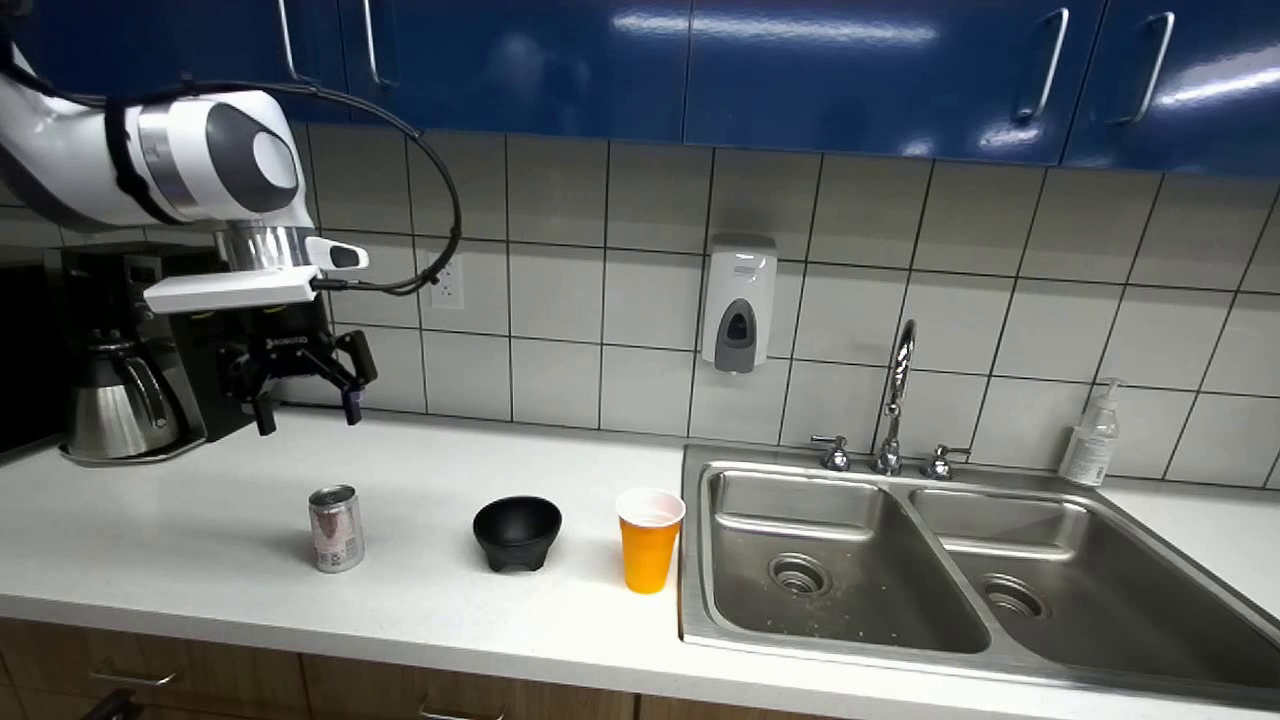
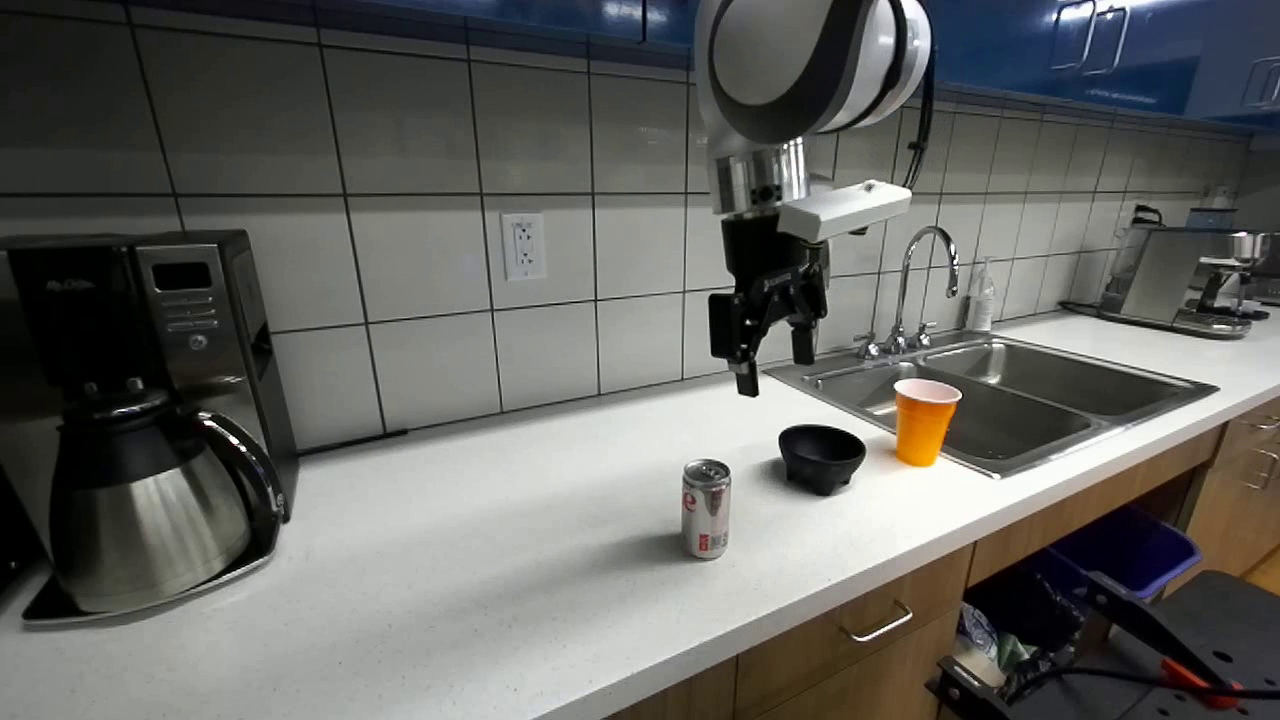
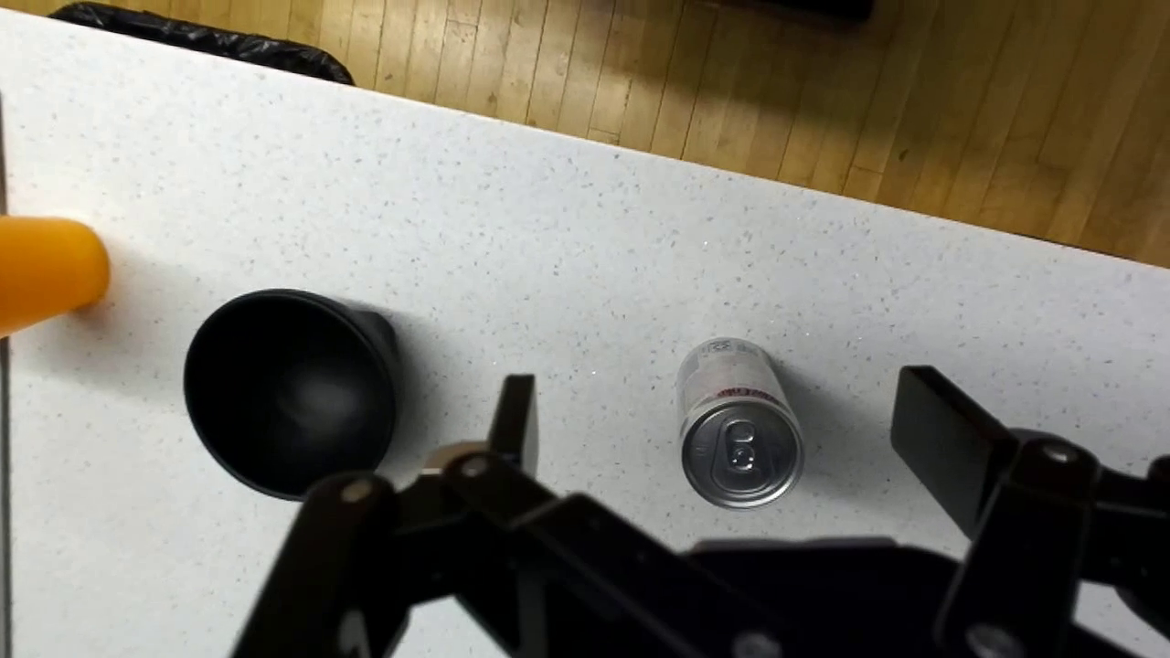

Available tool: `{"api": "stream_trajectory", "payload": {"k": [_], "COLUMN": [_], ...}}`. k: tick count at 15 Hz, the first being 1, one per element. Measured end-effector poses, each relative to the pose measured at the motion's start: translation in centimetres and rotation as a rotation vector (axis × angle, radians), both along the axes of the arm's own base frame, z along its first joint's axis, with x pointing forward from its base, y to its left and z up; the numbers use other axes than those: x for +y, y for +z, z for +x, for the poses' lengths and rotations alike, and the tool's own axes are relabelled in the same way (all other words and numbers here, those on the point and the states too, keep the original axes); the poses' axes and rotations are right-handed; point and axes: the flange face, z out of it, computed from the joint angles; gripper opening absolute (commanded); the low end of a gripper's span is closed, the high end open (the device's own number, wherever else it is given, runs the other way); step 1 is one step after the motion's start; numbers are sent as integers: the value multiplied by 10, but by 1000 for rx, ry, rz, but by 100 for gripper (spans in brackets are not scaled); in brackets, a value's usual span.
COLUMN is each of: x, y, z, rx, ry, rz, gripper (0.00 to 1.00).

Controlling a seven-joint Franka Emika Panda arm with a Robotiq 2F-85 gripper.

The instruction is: Put the silver can inside the black bowl

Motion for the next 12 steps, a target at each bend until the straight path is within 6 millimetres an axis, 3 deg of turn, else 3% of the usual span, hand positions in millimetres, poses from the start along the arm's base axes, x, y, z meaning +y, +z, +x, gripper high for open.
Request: {"api": "stream_trajectory", "payload": {"k": [12], "x": [43], "y": [-67], "z": [46], "rx": [45], "ry": [-3], "rz": [1], "gripper": [100]}}
